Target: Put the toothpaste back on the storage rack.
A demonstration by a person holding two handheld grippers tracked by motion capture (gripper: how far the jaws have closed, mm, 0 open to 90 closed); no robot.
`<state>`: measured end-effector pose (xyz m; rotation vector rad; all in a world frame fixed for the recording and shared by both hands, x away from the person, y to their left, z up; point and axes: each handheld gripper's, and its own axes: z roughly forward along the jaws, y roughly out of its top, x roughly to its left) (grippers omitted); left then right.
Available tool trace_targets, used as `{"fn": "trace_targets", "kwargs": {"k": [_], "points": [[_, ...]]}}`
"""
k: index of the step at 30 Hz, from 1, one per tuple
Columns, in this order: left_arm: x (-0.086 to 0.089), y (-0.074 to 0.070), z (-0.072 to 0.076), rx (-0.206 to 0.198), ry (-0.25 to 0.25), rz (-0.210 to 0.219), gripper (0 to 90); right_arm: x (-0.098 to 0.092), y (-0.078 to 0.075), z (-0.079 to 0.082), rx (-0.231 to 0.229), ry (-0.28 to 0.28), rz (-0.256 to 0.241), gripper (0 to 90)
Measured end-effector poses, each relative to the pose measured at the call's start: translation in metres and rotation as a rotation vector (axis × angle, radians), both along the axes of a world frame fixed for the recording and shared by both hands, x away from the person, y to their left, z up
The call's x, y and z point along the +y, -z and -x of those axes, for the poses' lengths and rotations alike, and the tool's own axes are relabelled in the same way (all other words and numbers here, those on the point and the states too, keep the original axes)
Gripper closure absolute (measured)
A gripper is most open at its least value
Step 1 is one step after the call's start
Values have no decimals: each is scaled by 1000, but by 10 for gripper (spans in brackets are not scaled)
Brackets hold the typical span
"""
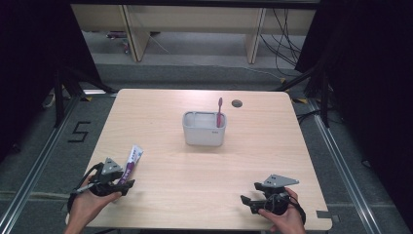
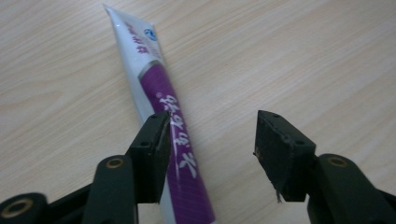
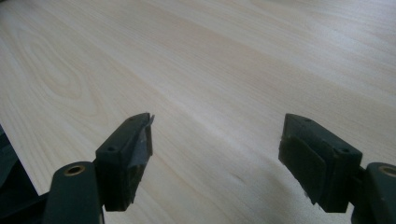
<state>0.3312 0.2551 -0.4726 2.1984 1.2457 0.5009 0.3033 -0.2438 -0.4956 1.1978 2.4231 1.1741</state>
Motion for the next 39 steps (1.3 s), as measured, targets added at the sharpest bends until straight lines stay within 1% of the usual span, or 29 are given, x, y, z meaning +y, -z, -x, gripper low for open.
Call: {"fn": "trace_targets", "kwargs": {"k": [1,2,3,4,5,8,10,13,15,16,19,20,22,23,24,25,26,27,28,29,30,31,32,33,34,36,37,38,39], "points": [[0,1,-3,0,-13,-7,435,0,0,0,-1,-5,-7,265],[1,2,-6,16,-15,3,431,0,0,0,-8,-3,2,265],[4,2,-13,51,-16,-35,427,0,0,0,-7,-4,4,265],[4,2,-13,51,-16,-35,427,0,0,0,-7,-4,4,265],[4,4,-16,53,-24,-49,427,0,1,-1,-7,-6,-4,265],[7,6,-25,69,-33,-64,450,0,0,0,-2,-4,1,265],[8,7,-30,86,-36,-75,472,0,1,0,-13,-3,3,265],[9,10,-35,94,-35,-62,492,0,0,0,-8,0,2,265],[10,13,-39,126,-36,-69,492,0,1,0,-2,-3,3,265],[10,13,-39,126,-36,-69,492,0,1,0,-2,-3,3,265],[11,16,-44,126,-44,-49,499,1,1,0,0,-7,-1,265],[10,16,-47,147,-40,-52,514,0,1,0,-3,-8,3,265],[9,17,-48,155,-38,-52,524,1,1,0,1,-10,-5,265],[8,17,-49,154,-44,-54,524,2,1,1,1,0,-10,265],[8,19,-51,146,-46,-47,523,2,1,1,10,-6,-13,265],[8,18,-51,164,-43,-52,527,2,1,1,10,-4,-13,265],[8,18,-52,161,-38,-50,536,1,1,0,-5,-12,-3,265],[7,18,-53,178,-36,-49,549,2,1,1,8,-5,-12,265],[6,19,-55,185,-22,-53,582,1,0,2,9,0,0,265],[6,19,-55,185,-22,-53,585,1,0,2,9,0,0,265],[5,19,-55,191,-18,-66,585,1,0,1,-2,1,3,265],[3,19,-55,184,-19,-67,589,1,0,2,5,5,-4,265],[2,18,-56,196,-8,-87,592,1,-1,2,0,4,-2,265],[1,18,-57,188,-5,-92,592,1,-1,2,0,4,-2,265],[-1,17,-58,204,3,-108,594,0,-1,1,-14,-4,10,265],[-2,16,-58,202,10,-118,596,0,-1,0,-14,-4,10,265],[-2,16,-59,210,21,-122,599,1,-1,2,8,5,-4,266],[-3,15,-59,218,22,-132,600,1,-1,2,7,5,-5,266],[-4,16,-60,214,25,-124,603,1,-1,2,7,5,-5,267]]}}
